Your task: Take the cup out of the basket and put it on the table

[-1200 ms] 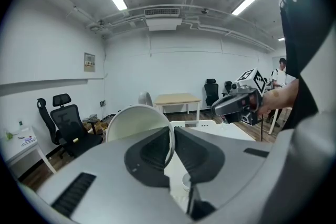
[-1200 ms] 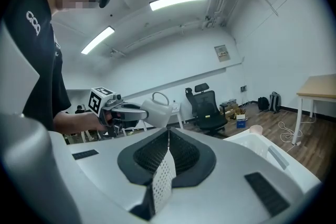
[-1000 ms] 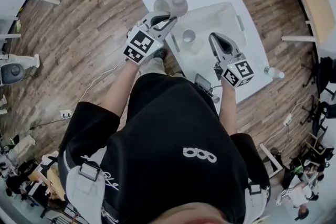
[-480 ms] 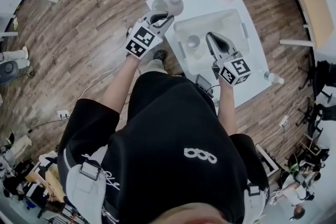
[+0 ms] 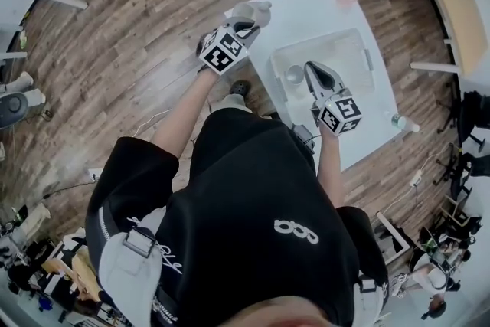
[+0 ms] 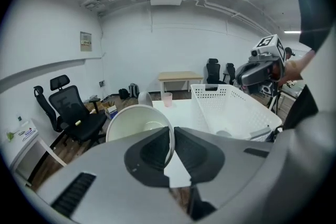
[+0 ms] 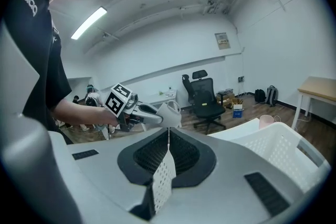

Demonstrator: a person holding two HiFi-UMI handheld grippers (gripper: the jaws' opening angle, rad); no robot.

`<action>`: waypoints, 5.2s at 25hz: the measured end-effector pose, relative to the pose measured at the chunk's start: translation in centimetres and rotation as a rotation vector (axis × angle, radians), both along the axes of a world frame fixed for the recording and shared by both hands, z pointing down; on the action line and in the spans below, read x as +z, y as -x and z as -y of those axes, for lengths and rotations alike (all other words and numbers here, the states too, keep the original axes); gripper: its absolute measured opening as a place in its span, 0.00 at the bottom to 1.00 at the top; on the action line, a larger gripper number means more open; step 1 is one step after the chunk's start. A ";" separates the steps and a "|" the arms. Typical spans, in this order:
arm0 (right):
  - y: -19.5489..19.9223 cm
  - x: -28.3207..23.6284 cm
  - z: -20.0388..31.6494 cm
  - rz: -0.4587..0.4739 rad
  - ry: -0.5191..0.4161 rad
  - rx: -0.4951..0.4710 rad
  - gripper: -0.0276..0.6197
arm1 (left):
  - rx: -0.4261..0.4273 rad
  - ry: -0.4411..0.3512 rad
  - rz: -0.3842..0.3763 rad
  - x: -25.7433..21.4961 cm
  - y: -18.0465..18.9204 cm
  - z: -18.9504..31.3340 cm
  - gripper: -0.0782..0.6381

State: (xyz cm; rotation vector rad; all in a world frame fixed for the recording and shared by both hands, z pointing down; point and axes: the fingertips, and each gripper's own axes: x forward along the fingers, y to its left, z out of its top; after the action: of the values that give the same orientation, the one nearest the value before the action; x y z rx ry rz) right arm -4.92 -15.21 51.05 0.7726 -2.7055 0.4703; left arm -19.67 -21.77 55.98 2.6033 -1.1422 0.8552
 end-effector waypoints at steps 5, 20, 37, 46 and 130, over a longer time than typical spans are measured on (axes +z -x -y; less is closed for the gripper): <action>0.9 1.9 0.4 -0.004 0.038 0.069 0.08 | 0.087 0.071 0.106 5.0 0.2 2.1 0.15; 1.6 4.7 1.1 -0.014 0.104 0.169 0.08 | 0.364 0.254 0.487 18.6 -0.5 5.5 0.15; -1.4 4.3 2.2 -0.013 0.108 0.181 0.08 | 0.388 0.179 0.635 18.7 -3.0 7.6 0.24; -2.9 3.7 1.1 0.012 0.095 0.123 0.08 | 0.231 0.024 0.531 10.8 -3.9 6.0 0.26; -3.5 19.2 1.4 -0.697 0.171 -0.487 0.19 | -0.218 -0.134 -0.538 -10.1 -9.2 -11.5 0.12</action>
State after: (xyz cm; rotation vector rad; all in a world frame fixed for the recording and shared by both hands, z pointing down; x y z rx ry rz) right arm -1.40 -16.66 70.25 0.1569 -2.0553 0.2439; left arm -10.50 -10.27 45.89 2.5058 -1.3057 0.0231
